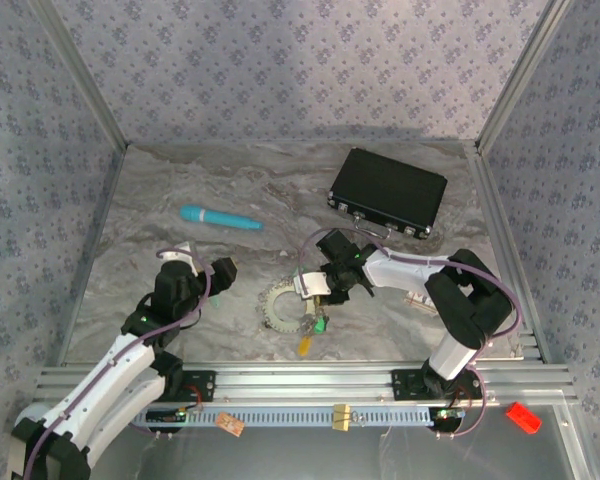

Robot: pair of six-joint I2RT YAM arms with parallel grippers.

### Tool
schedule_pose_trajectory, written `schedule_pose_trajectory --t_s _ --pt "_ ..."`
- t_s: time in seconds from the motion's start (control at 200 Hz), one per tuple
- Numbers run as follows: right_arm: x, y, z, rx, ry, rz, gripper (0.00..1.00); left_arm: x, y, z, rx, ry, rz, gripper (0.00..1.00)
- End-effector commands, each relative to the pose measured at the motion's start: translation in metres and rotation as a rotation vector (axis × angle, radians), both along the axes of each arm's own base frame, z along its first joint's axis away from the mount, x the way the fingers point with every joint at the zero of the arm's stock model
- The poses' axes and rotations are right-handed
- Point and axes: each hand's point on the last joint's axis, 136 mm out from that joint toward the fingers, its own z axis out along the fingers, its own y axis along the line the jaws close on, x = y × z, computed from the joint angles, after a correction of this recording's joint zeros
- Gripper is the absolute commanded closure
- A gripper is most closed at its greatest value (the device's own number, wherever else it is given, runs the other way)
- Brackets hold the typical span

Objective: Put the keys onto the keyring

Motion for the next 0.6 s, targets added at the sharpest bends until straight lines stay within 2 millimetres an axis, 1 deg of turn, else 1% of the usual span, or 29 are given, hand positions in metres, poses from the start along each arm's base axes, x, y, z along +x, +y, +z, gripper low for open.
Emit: schedule_pose_trajectory --t_s 0.0,0.08,0.245,0.415,0.595 --pt "0.004 0.008 0.003 0.008 -0.007 0.011 0.74 -0.003 0.002 -0.004 0.000 0.009 0.012 0.05" --pt "0.004 0.008 0.003 0.008 -0.005 0.010 0.76 -0.003 0.002 -0.004 0.000 0.009 0.014 0.05" --pt "0.006 0.009 0.005 0.020 -0.011 0.003 0.77 -0.003 0.003 -0.004 -0.002 0.006 0.016 0.05" --pt "0.007 0.009 0.004 0.018 -0.018 -0.005 0.78 -0.003 0.003 -0.004 -0.002 0.008 0.016 0.05" --pt "0.014 0.011 0.010 0.045 -0.033 -0.037 0.80 -0.004 0.003 -0.004 -0.003 0.009 0.018 0.05"
